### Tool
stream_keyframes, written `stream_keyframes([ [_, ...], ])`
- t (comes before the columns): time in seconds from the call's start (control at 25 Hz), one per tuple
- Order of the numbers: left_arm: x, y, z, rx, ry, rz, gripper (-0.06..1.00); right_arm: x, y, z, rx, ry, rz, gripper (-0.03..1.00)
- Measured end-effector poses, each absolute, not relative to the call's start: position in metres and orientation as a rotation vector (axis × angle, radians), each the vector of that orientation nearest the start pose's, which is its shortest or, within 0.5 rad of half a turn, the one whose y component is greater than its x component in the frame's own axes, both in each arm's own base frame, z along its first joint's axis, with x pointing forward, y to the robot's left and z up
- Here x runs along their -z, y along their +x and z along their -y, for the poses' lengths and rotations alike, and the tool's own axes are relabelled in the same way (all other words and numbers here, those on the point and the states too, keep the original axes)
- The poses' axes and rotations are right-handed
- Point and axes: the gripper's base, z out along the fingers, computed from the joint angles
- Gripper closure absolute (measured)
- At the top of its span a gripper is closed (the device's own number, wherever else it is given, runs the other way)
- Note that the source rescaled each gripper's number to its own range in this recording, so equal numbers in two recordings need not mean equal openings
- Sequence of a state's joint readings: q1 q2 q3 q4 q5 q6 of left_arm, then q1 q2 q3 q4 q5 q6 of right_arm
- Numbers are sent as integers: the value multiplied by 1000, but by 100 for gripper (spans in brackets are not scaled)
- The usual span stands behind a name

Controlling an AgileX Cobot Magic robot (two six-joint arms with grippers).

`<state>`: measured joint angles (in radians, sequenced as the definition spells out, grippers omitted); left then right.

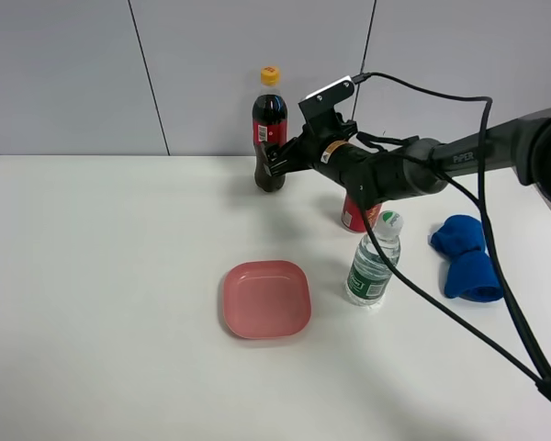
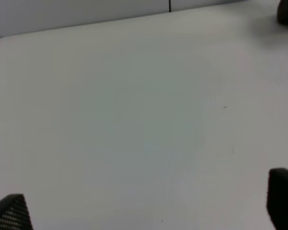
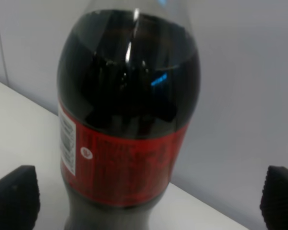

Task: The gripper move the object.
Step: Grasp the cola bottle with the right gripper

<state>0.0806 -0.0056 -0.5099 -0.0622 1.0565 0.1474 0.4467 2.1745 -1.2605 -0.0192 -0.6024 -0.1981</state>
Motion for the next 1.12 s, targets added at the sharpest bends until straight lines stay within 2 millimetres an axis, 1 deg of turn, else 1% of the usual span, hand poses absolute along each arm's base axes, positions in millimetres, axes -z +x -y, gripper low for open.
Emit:
stream_keyframes([
  [0.2,-280,-6,5,-70,71,-2022,-6,-140,421,-204,-223,-547,-1682,16],
  [0.6,-280,-6,5,-70,71,-2022,-6,-146,421,-206,-255,-528,-1623,19],
  [0.76,-280,-6,5,-70,71,-2022,-6,-141,422,-206,-259,-525,-1622,19],
  [0.92,-280,-6,5,-70,71,-2022,-6,-134,431,-210,-262,-521,-1615,19],
  [1.12,-280,-6,5,-70,71,-2022,-6,-136,448,-221,-283,-534,-1589,19],
])
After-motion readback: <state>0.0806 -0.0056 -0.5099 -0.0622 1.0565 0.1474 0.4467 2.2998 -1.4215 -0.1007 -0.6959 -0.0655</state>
